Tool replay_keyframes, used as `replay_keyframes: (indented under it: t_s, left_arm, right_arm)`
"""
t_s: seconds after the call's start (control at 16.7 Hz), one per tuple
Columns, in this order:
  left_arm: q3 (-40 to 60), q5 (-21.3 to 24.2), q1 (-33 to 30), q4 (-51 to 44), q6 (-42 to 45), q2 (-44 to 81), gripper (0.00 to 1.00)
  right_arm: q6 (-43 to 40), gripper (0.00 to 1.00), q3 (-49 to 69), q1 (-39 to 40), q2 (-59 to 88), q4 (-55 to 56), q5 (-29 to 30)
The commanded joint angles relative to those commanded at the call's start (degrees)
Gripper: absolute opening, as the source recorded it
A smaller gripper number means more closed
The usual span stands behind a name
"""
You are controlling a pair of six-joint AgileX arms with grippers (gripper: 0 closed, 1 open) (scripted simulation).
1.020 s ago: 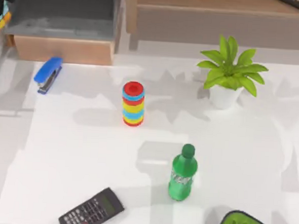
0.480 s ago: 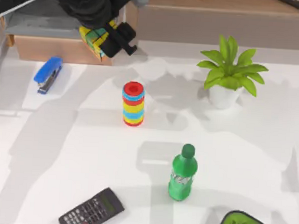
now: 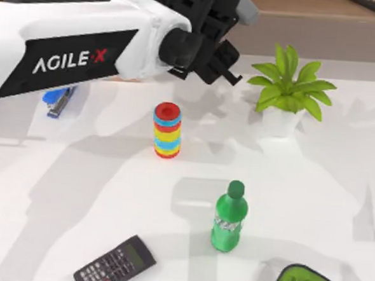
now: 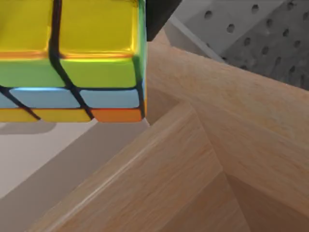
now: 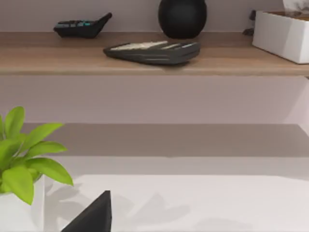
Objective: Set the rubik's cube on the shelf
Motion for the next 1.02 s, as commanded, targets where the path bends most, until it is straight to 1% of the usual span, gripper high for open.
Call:
replay_keyframes:
  t_s: [0.18, 0.3, 0.48, 0.6, 0.72, 0.84, 1.02]
  left_arm:
    - [-2.31, -7.68, -2.62, 14.91, -1.10, 1.93, 0.00]
    - [-3.41, -11.93, -3.96, 25.24, -1.84, 3.61, 0.00]
    - [-4.18, -16.35, -5.25, 40.67, -3.31, 6.72, 0.00]
    - [-4.40, -18.00, -5.86, 50.31, -4.57, 9.25, 0.00]
    - [-4.65, -18.62, -6.65, 59.01, -5.99, 11.96, 0.00]
    - [-5.03, -18.36, -7.70, 66.22, -7.49, 14.46, 0.00]
    - [-5.49, -17.31, -9.09, 73.56, -9.48, 17.02, 0.00]
  right_arm:
    - [0.00, 1.00, 0.00, 0.00, 0.00, 0.00, 0.00]
    - [0.00, 1.00, 0.00, 0.00, 0.00, 0.00, 0.00]
    - [0.00, 1.00, 0.00, 0.00, 0.00, 0.00, 0.00]
    - [0.00, 1.00, 0.00, 0.00, 0.00, 0.00, 0.00]
    - [0.00, 1.00, 0.00, 0.00, 0.00, 0.00, 0.00]
    - [0.00, 1.00, 0.00, 0.00, 0.00, 0.00, 0.00]
    - [0.00, 1.00, 0.00, 0.00, 0.00, 0.00, 0.00]
